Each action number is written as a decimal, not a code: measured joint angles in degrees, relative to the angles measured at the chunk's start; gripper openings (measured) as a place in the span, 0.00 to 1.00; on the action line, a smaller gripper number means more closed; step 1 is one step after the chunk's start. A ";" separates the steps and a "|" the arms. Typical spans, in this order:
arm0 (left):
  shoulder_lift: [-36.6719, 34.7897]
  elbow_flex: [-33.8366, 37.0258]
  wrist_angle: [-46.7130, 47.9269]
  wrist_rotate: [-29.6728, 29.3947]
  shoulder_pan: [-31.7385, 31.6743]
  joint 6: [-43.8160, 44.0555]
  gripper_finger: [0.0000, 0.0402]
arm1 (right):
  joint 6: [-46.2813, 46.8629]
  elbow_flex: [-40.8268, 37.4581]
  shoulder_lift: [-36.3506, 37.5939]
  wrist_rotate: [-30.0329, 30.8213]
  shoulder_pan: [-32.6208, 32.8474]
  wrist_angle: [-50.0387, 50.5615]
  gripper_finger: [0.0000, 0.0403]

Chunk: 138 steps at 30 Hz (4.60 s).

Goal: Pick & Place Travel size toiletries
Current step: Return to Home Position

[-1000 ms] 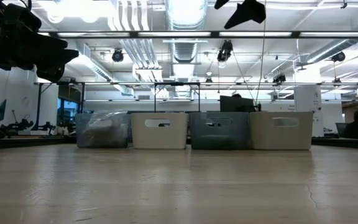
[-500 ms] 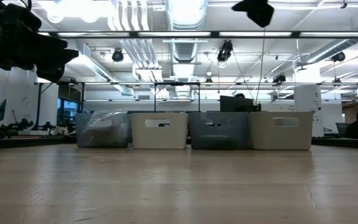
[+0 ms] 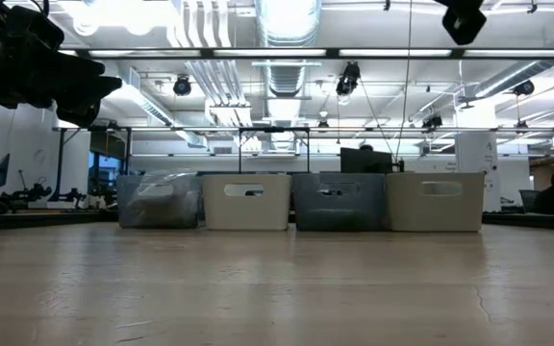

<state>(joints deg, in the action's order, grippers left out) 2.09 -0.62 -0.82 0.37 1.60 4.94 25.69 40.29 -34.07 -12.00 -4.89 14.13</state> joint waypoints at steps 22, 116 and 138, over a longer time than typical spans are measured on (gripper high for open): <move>0.00 0.00 0.00 -0.01 -0.01 0.00 0.43 | 1.34 -35.82 10.71 5.12 -0.06 -50.36 0.63; -0.02 0.00 0.00 0.01 -0.01 -0.01 0.43 | -7.94 -39.76 34.06 9.09 0.00 -24.11 0.59; 0.00 0.00 0.00 0.01 -0.01 -0.01 0.43 | -18.02 -39.76 34.06 9.11 0.00 -16.59 0.78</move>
<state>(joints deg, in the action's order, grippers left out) 2.09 -0.62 -0.82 0.38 1.58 4.93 7.66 0.54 -0.01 -2.90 -4.89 -2.46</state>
